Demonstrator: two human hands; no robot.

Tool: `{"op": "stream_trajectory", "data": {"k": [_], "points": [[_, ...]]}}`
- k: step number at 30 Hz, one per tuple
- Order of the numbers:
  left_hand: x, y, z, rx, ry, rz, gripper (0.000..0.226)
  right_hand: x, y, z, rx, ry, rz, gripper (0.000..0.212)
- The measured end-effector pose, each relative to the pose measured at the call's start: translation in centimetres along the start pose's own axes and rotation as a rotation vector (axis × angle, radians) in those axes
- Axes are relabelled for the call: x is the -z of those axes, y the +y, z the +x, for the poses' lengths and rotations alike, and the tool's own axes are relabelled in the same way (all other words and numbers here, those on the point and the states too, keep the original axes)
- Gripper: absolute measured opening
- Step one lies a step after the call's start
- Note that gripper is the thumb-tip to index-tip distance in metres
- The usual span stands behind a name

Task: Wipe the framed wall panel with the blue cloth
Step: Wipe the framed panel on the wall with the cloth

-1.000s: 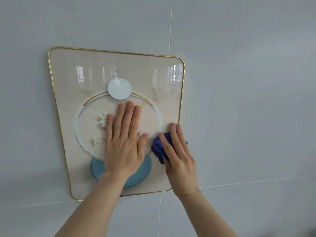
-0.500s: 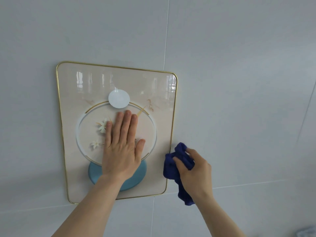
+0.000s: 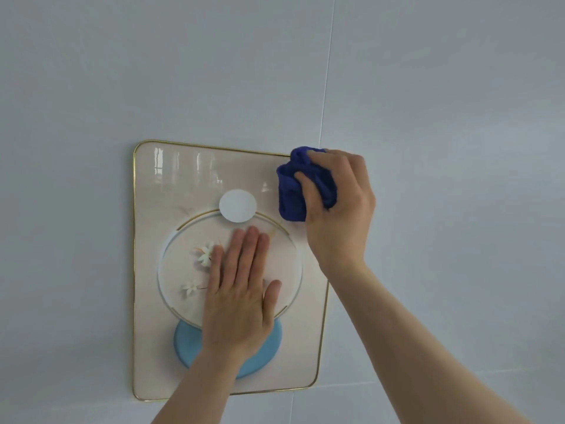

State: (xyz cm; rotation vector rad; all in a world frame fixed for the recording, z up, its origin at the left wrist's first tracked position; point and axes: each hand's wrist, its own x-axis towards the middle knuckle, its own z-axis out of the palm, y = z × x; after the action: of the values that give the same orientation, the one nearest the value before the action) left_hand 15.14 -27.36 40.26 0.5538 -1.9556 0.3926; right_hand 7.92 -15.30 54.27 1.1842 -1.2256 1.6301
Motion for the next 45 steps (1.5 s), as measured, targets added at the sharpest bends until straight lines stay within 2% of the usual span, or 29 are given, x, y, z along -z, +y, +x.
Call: {"op": "stream_trajectory", "data": {"k": [6, 10, 12, 20, 32, 35, 45], "points": [[0.0, -0.1, 0.0, 0.001, -0.004, 0.001, 0.070, -4.0, 3.6, -0.5, 0.414, -0.183, -0.319, 0.029], [0.0, 0.0, 0.0, 0.011, 0.003, 0.004, 0.070, -3.3, 4.7, -1.1, 0.512, -0.231, -0.387, 0.048], [0.0, 0.0, 0.0, 0.007, 0.011, 0.008, 0.069, -3.2, 5.2, -0.9, 0.546, -0.221, -0.416, 0.048], [0.1, 0.0, 0.0, 0.008, 0.006, 0.041, 0.066, -3.1, 6.6, -2.3, 0.544, -0.158, -0.414, 0.032], [0.2, -0.1, -0.1, 0.001, 0.003, 0.071, 0.066, 0.3, 9.1, -6.0, 0.531, -0.263, -0.448, 0.026], [0.2, -0.1, -0.1, 0.000, -0.005, 0.076, 0.067, 2.2, 10.1, -7.7, 0.518, -0.308, -0.487, 0.030], [0.3, 0.0, -0.1, 0.000, -0.016, 0.041, 0.067, 7.2, 11.0, -11.4, 0.428, -0.486, -0.643, 0.061]]}}
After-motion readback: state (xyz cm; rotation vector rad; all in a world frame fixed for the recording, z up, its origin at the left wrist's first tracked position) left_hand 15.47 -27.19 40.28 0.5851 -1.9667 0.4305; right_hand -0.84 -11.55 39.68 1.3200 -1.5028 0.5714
